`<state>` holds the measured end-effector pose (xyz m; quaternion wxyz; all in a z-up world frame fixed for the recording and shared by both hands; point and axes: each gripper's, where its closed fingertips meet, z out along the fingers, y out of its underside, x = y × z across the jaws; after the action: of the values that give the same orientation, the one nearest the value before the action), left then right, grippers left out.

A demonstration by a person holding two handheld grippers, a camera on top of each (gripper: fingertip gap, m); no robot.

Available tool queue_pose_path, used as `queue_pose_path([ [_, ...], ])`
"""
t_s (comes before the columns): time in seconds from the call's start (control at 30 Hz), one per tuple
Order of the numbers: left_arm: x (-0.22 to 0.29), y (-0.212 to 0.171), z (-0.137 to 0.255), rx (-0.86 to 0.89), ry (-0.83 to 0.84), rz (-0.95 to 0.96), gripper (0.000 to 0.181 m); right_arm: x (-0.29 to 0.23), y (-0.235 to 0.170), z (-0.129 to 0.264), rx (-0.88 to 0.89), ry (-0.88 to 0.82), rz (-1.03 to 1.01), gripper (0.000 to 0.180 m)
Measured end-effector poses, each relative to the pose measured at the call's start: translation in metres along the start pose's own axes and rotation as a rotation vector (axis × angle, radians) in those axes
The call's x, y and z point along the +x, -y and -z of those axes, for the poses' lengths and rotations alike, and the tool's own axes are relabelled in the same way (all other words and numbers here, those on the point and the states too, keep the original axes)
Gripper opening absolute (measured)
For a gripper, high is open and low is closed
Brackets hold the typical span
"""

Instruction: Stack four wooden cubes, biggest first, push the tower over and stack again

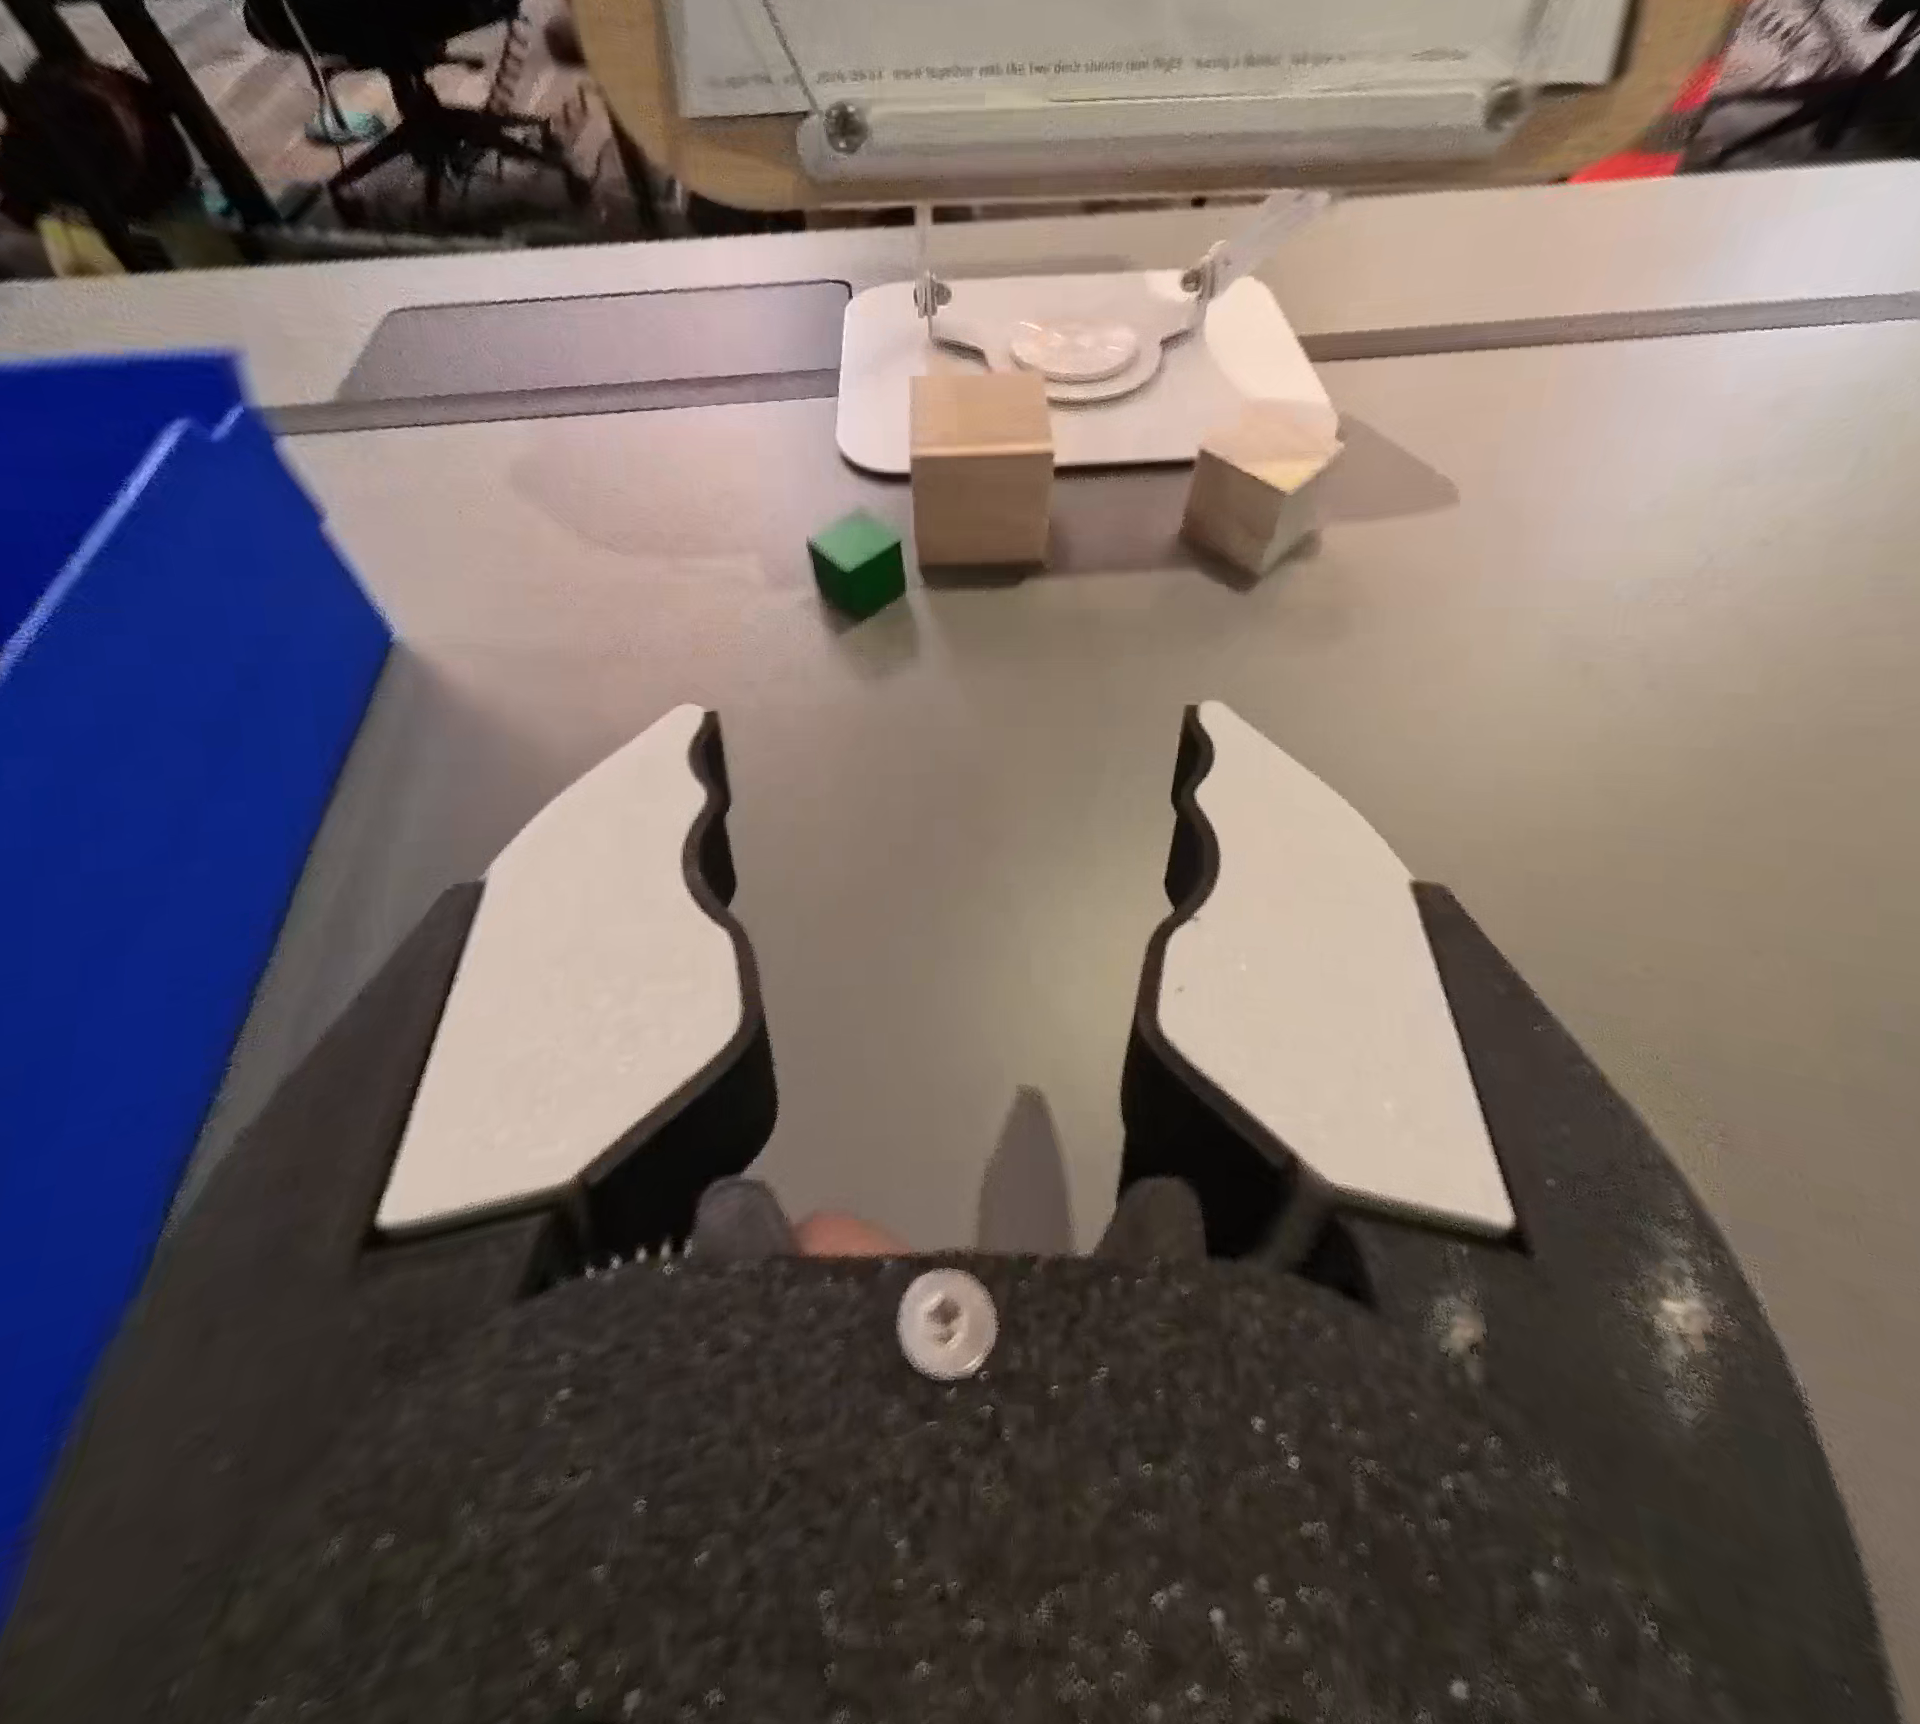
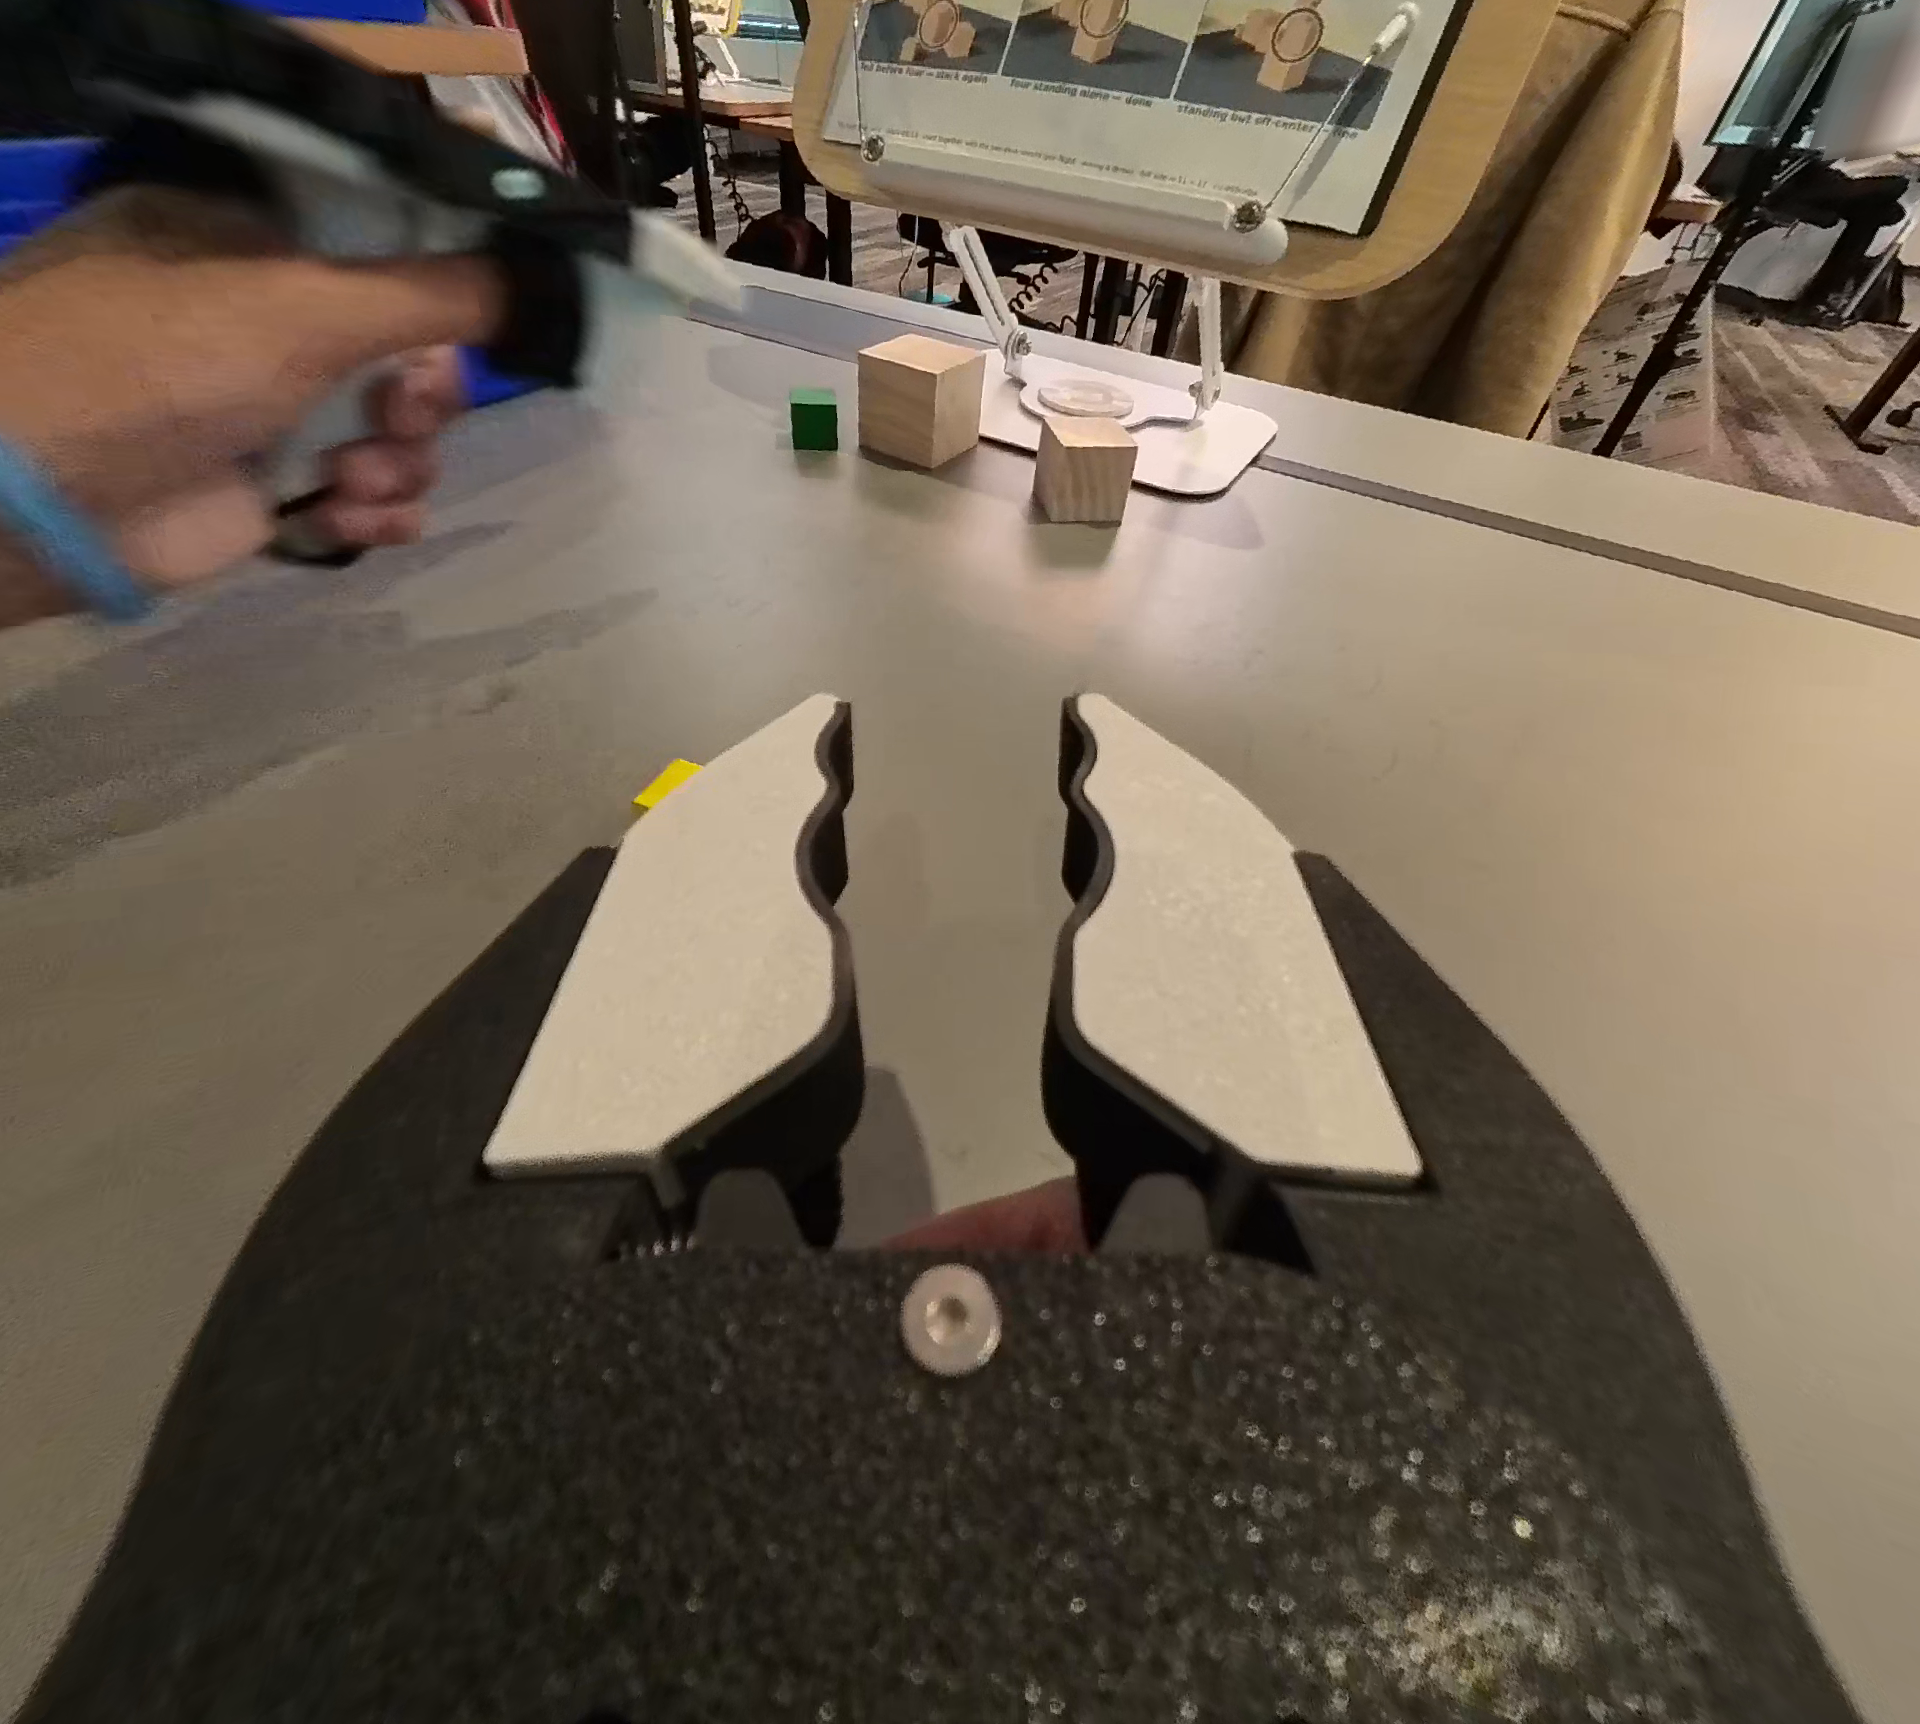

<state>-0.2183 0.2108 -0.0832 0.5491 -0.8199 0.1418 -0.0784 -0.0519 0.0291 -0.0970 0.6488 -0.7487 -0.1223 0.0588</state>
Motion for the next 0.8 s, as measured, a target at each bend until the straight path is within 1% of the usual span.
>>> queue_pose_path([
  [0.07,0.008,0.011,-0.042,-0.063,0.026,0.023,0.083,-0.001,0.001,0.001,0.007,0.01,-0.001,0.037],
  [0.2,0.017,0.016,-0.113,-0.168,0.079,0.035,0.083,-0.002,0.001,0.001,0.006,0.031,-0.011,0.037],
  [0.33,0.018,0.019,-0.163,-0.215,0.076,0.07,0.084,-0.003,0.001,0.001,0.007,0.043,-0.017,0.037],
  [0.4,0.011,0.015,-0.181,-0.237,0.109,0.044,0.084,-0.004,0.001,0.001,0.009,0.048,-0.017,0.036],
  [0.43,0.006,0.012,-0.187,-0.255,0.125,0.032,0.084,-0.004,0.001,0.001,0.009,0.051,-0.019,0.036],
  [0.47,0.004,0.007,-0.192,-0.275,0.129,0.033,0.08,-0.004,0.001,0.001,0.008,0.054,-0.021,0.036],
  [0.53,0.005,0.002,-0.196,-0.282,0.094,0.042,0.06,-0.004,0.001,0.0,0.006,0.06,-0.026,0.035],
  [0.67,0.01,0.003,-0.195,-0.253,0.013,-0.006,0.06,-0.006,0.0,-0.001,-0.003,0.074,-0.028,0.033],
  [0.73,0.012,0.005,-0.186,-0.234,-0.022,-0.025,0.06,-0.006,0.0,-0.001,-0.006,0.073,-0.028,0.033],
  [0.8,0.023,0.011,-0.169,-0.211,-0.134,-0.048,0.06,-0.005,0.0,-0.001,-0.002,0.07,-0.028,0.033],
])
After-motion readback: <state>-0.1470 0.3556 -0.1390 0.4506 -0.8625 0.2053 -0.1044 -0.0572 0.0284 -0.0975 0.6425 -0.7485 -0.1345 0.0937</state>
